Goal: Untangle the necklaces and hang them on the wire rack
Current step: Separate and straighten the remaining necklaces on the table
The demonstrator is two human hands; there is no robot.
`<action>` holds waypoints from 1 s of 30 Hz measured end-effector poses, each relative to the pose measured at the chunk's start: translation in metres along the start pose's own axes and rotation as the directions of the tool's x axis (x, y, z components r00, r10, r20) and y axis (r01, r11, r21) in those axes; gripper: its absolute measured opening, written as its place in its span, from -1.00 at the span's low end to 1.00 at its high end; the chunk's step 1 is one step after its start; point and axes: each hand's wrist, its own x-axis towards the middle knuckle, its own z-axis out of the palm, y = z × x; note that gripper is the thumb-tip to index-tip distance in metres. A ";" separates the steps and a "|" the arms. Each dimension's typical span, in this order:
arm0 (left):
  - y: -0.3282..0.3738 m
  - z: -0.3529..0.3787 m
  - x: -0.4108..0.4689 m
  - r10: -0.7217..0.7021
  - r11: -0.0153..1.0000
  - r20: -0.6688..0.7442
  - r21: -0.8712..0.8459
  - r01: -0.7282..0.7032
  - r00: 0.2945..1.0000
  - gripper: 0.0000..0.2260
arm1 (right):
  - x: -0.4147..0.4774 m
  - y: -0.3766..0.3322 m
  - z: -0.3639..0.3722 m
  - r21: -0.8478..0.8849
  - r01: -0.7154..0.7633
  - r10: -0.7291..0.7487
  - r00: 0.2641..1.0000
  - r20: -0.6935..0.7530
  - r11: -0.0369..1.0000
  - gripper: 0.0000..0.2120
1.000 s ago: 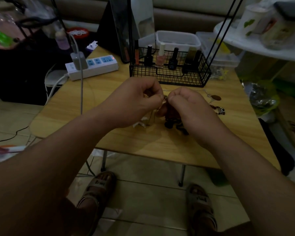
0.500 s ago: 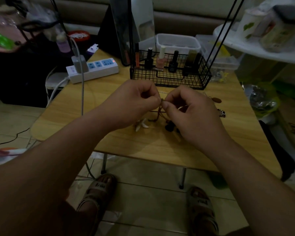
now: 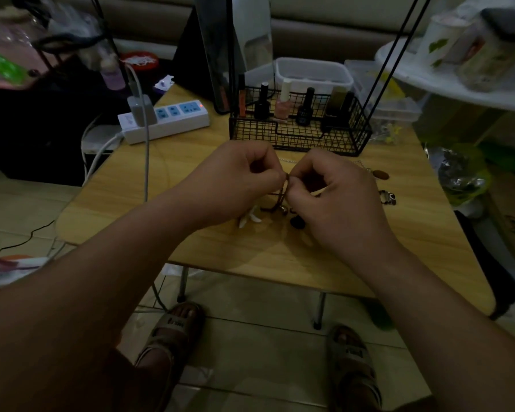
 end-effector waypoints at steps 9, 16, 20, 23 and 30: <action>0.001 -0.004 -0.003 -0.072 0.992 0.070 -0.099 0.078 0.995 -0.92 | -0.003 -0.003 -0.005 0.137 -0.057 0.053 0.998 0.029 0.989 -0.91; 0.006 -0.001 -0.004 -0.055 0.995 0.003 -0.088 0.055 0.998 -0.90 | -0.001 -0.006 -0.003 0.329 -0.266 0.271 0.962 0.030 0.906 -0.92; 0.007 0.001 -0.004 -0.047 0.996 0.000 -0.071 0.047 0.999 -0.91 | 0.003 -0.010 -0.004 0.546 -0.494 0.462 0.862 0.209 0.677 -0.93; 0.005 0.001 -0.003 -0.025 0.999 0.008 -0.047 0.025 1.000 -0.92 | 0.005 -0.006 -0.008 0.427 -0.477 0.414 0.879 0.237 0.768 -0.91; 0.003 0.001 -0.003 0.060 0.997 0.009 0.042 -0.060 0.998 -0.96 | 0.004 -0.002 -0.015 0.235 -0.361 0.321 0.927 0.192 0.902 -0.93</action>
